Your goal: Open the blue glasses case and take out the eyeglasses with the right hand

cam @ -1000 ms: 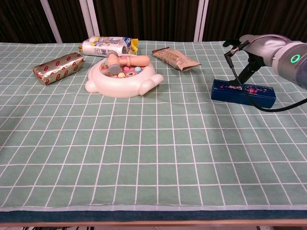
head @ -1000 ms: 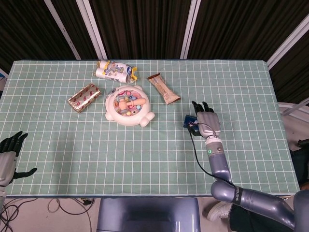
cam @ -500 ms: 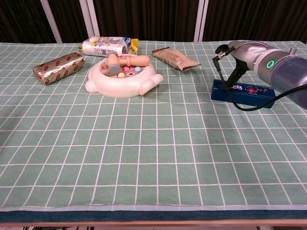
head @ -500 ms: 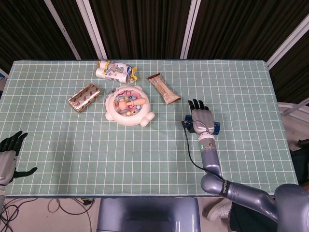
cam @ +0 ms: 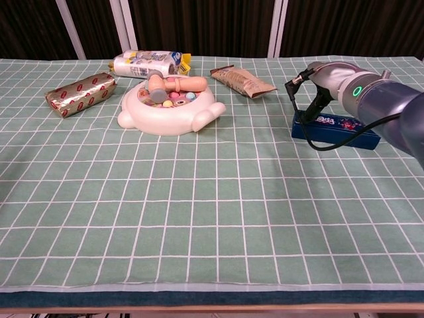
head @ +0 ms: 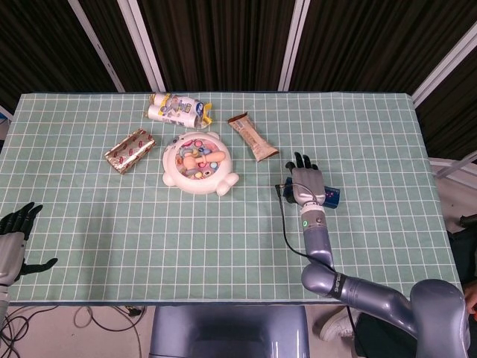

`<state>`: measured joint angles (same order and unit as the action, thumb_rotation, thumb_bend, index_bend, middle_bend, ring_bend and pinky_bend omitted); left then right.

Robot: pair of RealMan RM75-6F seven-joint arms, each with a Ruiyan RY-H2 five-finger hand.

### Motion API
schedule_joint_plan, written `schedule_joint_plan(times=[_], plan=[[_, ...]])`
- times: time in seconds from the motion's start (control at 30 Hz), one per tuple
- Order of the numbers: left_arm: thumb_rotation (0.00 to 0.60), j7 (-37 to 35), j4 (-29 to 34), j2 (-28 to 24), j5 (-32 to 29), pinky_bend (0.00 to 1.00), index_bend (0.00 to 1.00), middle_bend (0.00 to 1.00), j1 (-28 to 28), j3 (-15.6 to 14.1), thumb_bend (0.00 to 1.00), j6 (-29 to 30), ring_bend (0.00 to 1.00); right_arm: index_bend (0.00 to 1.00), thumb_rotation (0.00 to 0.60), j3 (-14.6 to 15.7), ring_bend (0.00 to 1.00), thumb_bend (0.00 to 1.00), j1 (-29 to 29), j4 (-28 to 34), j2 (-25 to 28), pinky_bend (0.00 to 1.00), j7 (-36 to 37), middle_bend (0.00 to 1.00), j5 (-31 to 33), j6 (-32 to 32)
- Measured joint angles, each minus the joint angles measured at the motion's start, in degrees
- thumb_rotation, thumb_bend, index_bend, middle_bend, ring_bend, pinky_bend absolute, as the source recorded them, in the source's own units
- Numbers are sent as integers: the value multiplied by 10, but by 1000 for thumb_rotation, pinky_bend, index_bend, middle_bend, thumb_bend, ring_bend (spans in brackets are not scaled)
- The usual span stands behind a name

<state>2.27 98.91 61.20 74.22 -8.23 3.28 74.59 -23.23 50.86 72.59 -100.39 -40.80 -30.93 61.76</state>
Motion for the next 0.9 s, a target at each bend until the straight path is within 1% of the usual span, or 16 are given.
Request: schedule_joint_plan(times=[0.5, 0.9], plan=[[600, -3, 1, -2, -1, 0, 0, 0, 0, 0, 63, 0, 0, 271, 600, 6, 0, 487, 4, 10, -8, 201, -5, 21, 22, 5], [600, -8, 1, -3, -1, 0, 0, 0, 0, 0, 63, -2, 0, 272, 600, 9, 0, 488, 6, 1, -12, 201, -9, 19, 37, 4]])
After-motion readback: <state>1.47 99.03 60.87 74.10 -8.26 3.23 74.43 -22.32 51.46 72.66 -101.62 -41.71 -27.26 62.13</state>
